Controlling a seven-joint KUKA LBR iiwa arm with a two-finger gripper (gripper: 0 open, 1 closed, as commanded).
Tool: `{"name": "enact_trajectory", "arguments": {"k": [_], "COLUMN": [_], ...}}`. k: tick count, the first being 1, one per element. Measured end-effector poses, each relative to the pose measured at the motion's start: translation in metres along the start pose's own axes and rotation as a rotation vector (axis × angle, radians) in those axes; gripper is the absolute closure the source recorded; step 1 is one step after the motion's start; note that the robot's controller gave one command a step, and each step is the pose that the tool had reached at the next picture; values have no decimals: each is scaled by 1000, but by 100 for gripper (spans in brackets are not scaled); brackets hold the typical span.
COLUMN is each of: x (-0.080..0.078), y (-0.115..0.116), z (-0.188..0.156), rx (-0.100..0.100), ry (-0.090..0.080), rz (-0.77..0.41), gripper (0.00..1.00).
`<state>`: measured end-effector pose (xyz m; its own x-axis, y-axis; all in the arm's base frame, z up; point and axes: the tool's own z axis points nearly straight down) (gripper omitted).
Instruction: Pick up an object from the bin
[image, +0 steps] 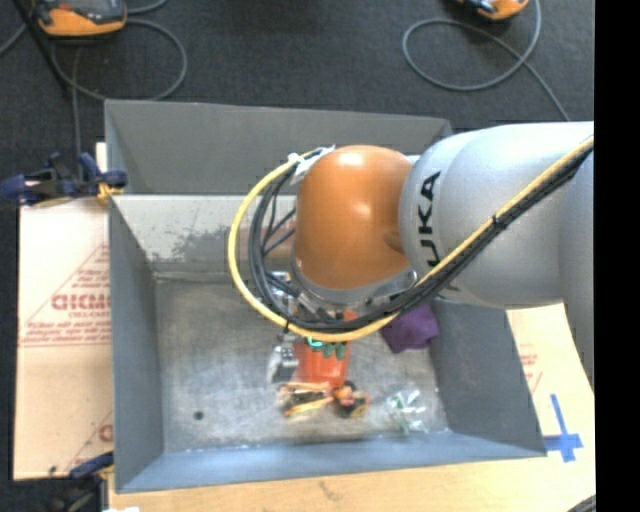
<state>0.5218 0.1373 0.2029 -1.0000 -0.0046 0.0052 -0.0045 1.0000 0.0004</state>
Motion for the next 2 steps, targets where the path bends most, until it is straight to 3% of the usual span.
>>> {"name": "enact_trajectory", "arguments": {"k": [1,2], "x": [-2,7], "y": [-1,-48], "z": [-4,27], "rx": [-1,-2], "ry": [-8,-10], "rz": [4,72], "gripper": [0,0]}}
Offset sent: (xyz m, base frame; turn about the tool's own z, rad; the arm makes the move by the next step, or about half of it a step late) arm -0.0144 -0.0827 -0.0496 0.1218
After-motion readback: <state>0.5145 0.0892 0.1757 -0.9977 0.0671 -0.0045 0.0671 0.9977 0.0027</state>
